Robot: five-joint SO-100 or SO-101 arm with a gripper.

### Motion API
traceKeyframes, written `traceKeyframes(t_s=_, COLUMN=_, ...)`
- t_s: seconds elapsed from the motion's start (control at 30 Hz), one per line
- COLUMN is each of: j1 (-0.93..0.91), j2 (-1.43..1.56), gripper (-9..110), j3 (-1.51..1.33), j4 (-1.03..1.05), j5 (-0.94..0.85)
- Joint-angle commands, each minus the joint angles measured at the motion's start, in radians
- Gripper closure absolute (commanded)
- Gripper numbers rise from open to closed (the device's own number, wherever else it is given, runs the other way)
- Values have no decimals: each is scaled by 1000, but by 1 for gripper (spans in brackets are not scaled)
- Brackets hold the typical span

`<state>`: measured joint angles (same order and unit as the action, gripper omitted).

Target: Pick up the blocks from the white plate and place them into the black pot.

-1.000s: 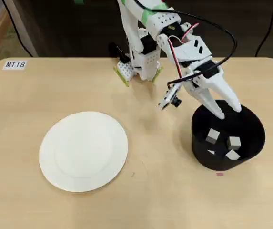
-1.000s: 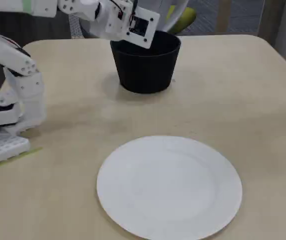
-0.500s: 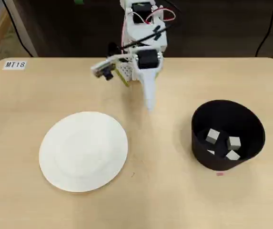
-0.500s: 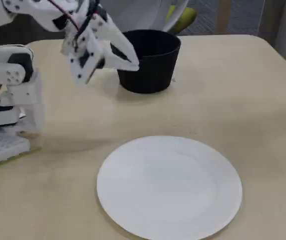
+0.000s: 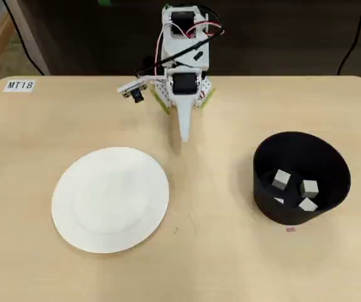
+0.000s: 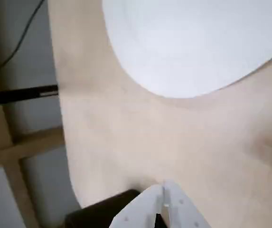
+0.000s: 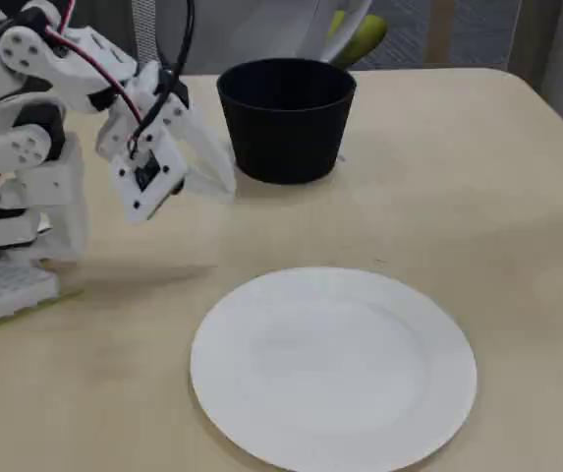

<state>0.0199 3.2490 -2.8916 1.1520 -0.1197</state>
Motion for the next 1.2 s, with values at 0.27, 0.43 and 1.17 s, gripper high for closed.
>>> traceKeyframes(t_s=0.27, j1=-5, j2=3, gripper=104, j3=-77, j4=-41, j5=3)
traceKeyframes(t_s=0.43, j1=-3, j2=3, gripper=104, j3=-77, j4=-37, j5=15)
traceKeyframes(t_s=1.17, j1=3, j2=5, gripper=104, j3=-77, j4=-43, j5=12)
